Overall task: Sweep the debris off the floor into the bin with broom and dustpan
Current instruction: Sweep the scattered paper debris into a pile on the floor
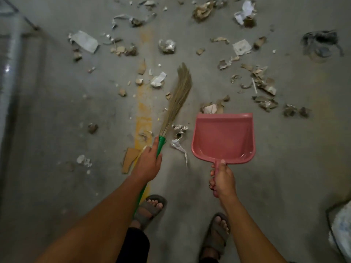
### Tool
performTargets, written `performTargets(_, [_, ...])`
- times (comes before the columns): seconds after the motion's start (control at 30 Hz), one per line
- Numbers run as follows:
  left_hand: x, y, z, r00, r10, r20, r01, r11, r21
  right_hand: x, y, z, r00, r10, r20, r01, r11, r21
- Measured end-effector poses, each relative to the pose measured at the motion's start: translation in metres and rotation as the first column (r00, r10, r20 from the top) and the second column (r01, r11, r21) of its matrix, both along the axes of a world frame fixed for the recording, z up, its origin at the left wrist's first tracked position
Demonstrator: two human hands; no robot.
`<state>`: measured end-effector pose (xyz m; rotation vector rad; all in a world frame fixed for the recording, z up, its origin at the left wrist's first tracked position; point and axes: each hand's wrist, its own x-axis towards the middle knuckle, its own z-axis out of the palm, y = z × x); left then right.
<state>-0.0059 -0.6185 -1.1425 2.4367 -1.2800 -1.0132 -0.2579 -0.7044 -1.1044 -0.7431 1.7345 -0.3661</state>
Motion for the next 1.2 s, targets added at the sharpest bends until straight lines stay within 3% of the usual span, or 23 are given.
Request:
performTargets(0.23, [-0.07, 0.072, 0.011, 0.968, 0.234, 0.091, -0.247, 0.954, 0.171, -0.062, 0.0, 0.002, 0.976, 0.217, -0.014, -0.216, 0.975, 0.053])
performTargets(0.43, [-0.153, 0.101, 0.02, 0.92, 0.365, 0.14, -0.387, 0.799, 0.461, -0.099, -0.007, 0.0, 0.951, 0.306, -0.042, -0.302, 0.95, 0.077])
performTargets(0.63, [-0.249, 0.097, -0.004, 0.912, 0.399, 0.099, -0.367, 0.682, 0.632, -0.11, -0.01, -0.015, 0.923, 0.382, -0.057, -0.378, 0.923, 0.068])
performTargets(0.77, [-0.286, 0.035, -0.005, 0.88, 0.467, -0.086, -0.327, 0.727, 0.603, -0.126, -0.008, -0.035, 0.915, 0.395, -0.075, -0.392, 0.918, 0.06])
performTargets(0.93, [-0.282, -0.037, -0.02, 0.865, 0.463, -0.196, -0.306, 0.794, 0.525, -0.149, -0.013, -0.052, 0.929, 0.343, -0.142, -0.339, 0.939, 0.049])
performTargets(1.2, [-0.221, -0.045, -0.001, 0.93, 0.344, -0.132, -0.29, 0.904, 0.313, -0.146, -0.016, -0.05, 0.94, 0.305, -0.154, -0.298, 0.952, 0.062])
